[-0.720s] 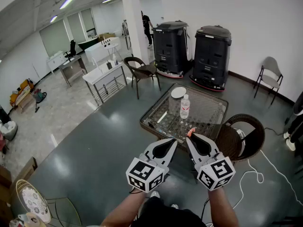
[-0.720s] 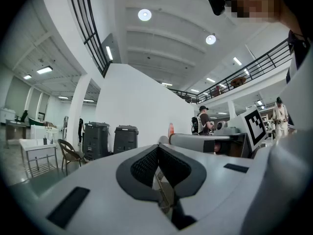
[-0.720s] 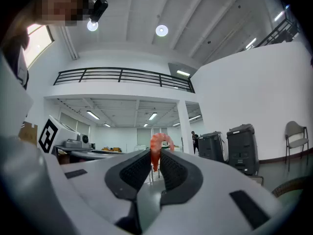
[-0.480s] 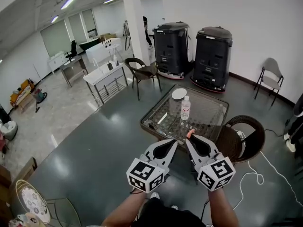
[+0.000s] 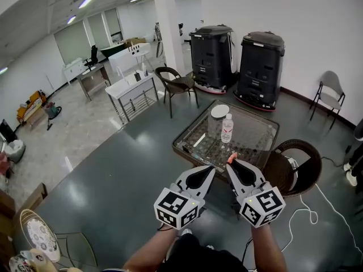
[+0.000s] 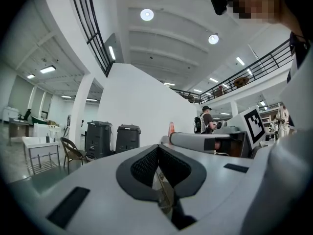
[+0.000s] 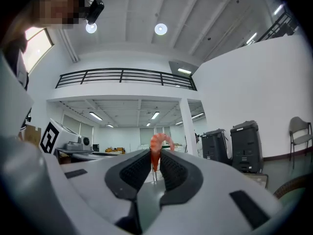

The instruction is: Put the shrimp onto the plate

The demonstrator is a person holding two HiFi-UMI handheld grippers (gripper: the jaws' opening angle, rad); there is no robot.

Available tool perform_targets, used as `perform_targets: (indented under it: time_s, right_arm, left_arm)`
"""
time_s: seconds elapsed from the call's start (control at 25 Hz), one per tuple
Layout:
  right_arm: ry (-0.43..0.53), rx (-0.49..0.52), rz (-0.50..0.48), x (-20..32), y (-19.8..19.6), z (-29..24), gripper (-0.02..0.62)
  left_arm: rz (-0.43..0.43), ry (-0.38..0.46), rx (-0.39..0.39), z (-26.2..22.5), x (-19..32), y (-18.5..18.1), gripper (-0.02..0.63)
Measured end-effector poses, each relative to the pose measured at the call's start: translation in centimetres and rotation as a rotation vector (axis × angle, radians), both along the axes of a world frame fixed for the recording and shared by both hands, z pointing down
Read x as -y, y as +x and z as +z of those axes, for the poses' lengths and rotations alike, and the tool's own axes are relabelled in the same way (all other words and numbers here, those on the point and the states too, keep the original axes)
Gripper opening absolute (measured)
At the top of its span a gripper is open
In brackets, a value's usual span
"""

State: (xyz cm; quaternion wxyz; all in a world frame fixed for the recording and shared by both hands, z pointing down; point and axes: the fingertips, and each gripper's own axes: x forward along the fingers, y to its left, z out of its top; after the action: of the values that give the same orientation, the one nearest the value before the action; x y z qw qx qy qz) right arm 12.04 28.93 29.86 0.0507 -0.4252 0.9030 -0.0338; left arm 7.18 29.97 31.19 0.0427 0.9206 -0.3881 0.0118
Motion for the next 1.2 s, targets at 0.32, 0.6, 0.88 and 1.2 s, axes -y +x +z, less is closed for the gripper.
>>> perform_targets:
  time_s: [0.32,0.6,0.88,1.2]
  right_arm:
    - [-0.002,0.017,-0.026,1.8,-1.0,0.6,0.061]
    - [0.002,-0.002,-0.052,5.5,-3.2,1.0,0.061]
    - [0.000,-0.028,-0.024,11.8,-6.8,1.6,0.061]
    - [-0.031,-0.043,0.053,20.3,-11.8,1.7,0.061]
  left_arm:
    - [-0.031,-0.006,0.019,0.8,1.3,-1.4,0.009]
    - [-0.062,0.002,0.002,0.8,5.1,-4.2,0.009]
    - [-0.047,-0.003,-0.016,1.3,11.5,-8.2,0.009]
    - [0.022,-0.035,-0.020,1.7,20.4,-13.6,0.009]
